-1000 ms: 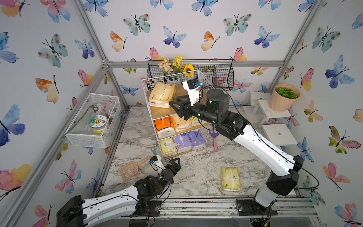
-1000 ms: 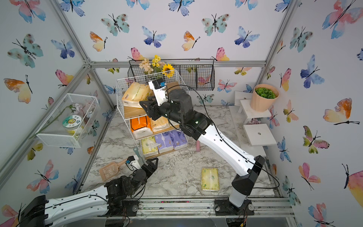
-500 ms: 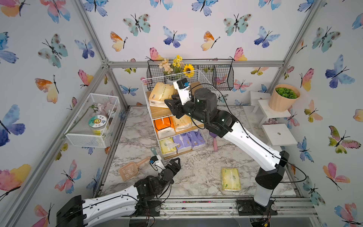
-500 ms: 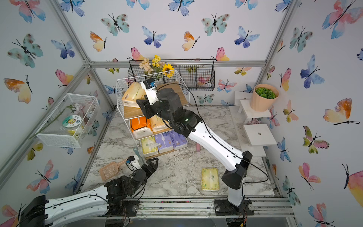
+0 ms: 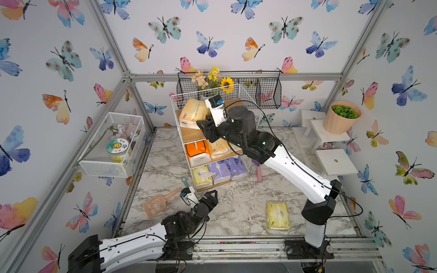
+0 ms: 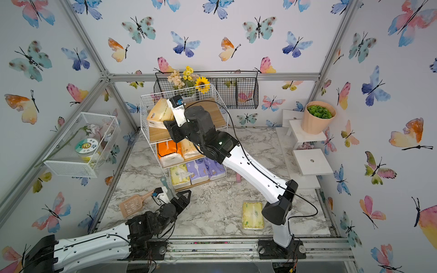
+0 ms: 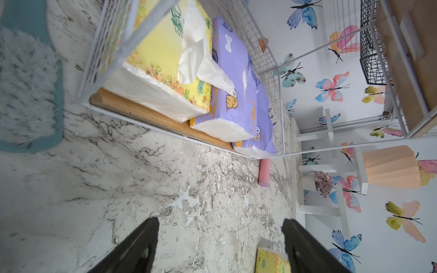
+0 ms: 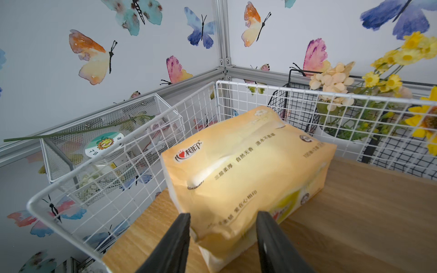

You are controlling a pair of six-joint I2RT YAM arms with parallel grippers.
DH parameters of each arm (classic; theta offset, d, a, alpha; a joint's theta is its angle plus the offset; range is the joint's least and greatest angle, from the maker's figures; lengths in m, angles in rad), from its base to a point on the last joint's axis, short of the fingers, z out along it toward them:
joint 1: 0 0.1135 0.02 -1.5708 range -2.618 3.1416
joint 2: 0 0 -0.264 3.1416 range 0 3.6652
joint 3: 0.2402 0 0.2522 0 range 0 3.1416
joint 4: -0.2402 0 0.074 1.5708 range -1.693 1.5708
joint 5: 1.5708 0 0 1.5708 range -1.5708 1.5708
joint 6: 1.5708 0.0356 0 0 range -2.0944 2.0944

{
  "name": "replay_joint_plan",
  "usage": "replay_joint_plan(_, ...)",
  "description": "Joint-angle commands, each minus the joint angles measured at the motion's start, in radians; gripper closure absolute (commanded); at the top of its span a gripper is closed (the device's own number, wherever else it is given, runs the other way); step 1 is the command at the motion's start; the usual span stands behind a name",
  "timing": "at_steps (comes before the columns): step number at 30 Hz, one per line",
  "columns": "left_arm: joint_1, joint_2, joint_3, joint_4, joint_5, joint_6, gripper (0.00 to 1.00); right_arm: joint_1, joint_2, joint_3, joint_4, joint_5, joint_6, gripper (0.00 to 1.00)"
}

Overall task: Remove the tissue boxes from the shelf
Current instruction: Pick up a box of tissues from the shelf.

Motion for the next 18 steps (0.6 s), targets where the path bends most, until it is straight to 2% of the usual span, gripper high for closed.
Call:
replay_joint_plan(1, 0.003, -0.005, 0.012, 0.003, 0.013, 0.006, 0.14, 0.006, 0.023, 0.037, -0.038, 0.050, -0.015, 0.53)
replay_joint_plan(4, 0.003, -0.005, 0.012, 0.001, 0.012, 0.005, 0.14, 0.006, 0.027, 0.037, -0.040, 0.067, -0.018, 0.61)
replay_joint_plan(9, 0.004, -0.010, 0.017, -0.005, 0.014, 0.005, 0.14, 0.006, 0.019, 0.037, -0.038, 0.063, -0.016, 0.84)
replay_joint_plan(13, 0.003, -0.015, 0.025, -0.006, 0.017, 0.005, 0.14, 0.006, 0.000, 0.032, -0.038, 0.054, -0.012, 0.98)
replay_joint_plan(18, 0.004, -0.026, 0.042, -0.005, 0.028, 0.014, 0.14, 0.006, -0.049, -0.009, -0.029, 0.033, -0.005, 0.98)
